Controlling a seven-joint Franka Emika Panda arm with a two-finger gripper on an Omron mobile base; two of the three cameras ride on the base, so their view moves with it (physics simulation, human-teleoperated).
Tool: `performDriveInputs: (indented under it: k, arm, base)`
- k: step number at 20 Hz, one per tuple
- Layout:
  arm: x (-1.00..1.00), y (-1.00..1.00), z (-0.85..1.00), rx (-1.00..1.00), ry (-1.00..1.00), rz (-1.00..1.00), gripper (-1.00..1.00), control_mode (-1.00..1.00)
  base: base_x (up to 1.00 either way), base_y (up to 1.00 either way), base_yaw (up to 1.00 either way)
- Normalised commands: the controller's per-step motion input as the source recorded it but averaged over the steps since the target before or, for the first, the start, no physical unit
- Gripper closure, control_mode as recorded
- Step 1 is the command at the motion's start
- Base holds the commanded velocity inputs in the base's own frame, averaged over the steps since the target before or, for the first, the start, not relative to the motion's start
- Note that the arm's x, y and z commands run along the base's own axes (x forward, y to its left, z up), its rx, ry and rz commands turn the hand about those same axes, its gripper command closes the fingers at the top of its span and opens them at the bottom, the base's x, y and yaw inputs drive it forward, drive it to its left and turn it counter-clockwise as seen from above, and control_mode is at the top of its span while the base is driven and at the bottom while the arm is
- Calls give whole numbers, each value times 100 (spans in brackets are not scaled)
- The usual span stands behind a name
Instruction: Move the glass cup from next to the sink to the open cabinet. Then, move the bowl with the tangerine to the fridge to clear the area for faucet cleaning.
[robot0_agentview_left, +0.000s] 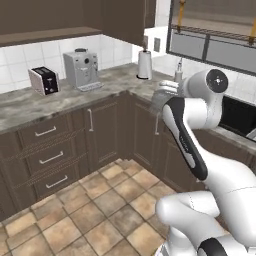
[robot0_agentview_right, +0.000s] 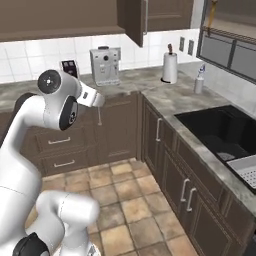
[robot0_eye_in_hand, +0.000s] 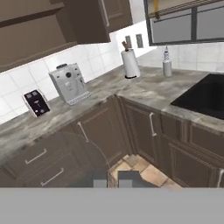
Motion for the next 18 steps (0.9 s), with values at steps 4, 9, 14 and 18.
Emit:
performDriveInputs:
  k: [4, 9, 14, 18]
  arm:
    - [0, 0, 0, 0, 0, 0, 100, 100]
    - [0, 0, 0, 0, 0, 0, 100, 100]
    - [0, 0, 0, 0, 0, 0, 100, 100]
    - [0, 0, 0, 0, 0, 0, 100, 100]
  base:
    - [83, -12, 19]
    - [84, -4, 21]
    - [37, 29, 26]
    - [18, 66, 38]
